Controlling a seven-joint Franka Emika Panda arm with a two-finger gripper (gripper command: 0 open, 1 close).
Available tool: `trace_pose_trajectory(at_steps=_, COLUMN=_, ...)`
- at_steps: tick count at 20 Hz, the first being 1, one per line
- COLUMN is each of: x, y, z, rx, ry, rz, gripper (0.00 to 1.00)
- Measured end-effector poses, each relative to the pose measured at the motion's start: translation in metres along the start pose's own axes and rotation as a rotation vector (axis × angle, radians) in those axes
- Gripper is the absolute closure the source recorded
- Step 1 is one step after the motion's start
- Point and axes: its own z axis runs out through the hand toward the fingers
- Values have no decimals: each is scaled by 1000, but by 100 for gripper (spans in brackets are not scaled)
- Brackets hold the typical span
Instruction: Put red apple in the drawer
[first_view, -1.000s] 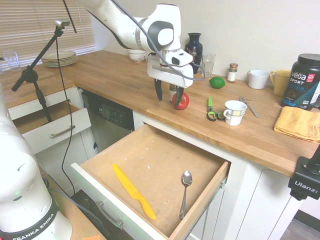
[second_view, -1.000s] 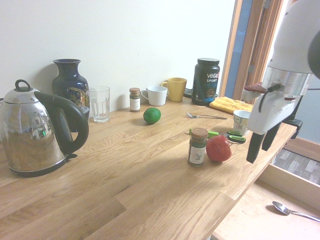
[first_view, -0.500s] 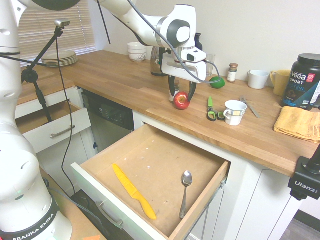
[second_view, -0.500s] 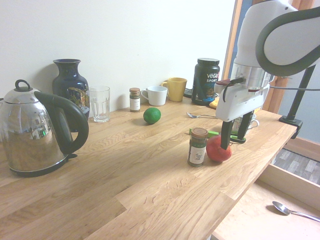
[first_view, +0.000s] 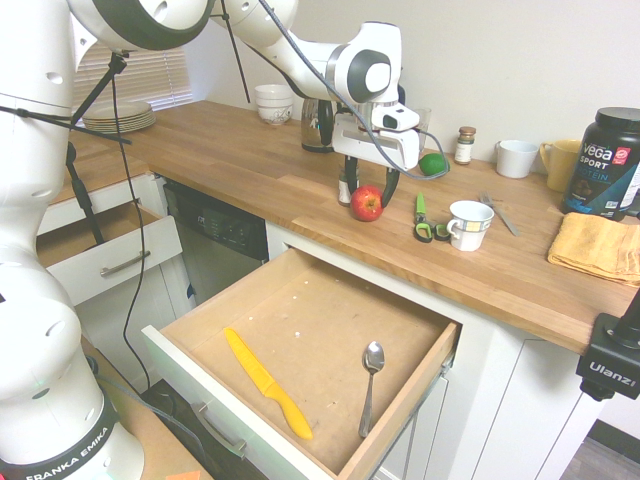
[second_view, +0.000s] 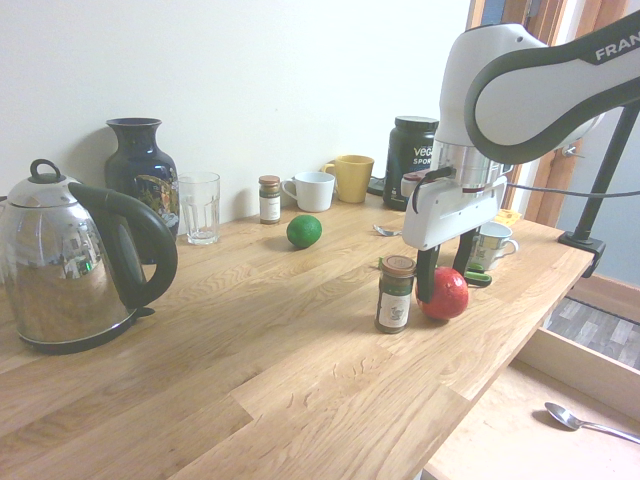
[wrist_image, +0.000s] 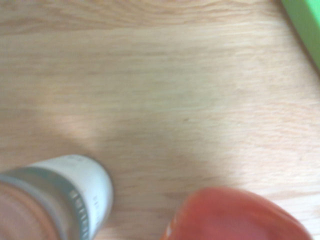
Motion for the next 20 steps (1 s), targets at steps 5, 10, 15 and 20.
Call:
trace_pose_trajectory(at_steps=5, x=-1, y=-1, z=11, rx=-13, ry=-11, rz=-2, gripper=0)
trace_pose_trajectory(at_steps=10, x=-8, y=-7, z=19, rx=-22, ry=-19, rz=-15, gripper=100)
trace_pose_trajectory(at_steps=15, x=-11, y=-8, z=23, rx=-28, ry=-24, rz=-20, gripper=100)
trace_pose_trajectory(at_steps=20, x=-10, y=-5, z=26, rx=-32, ry=-27, rz=-13, gripper=100)
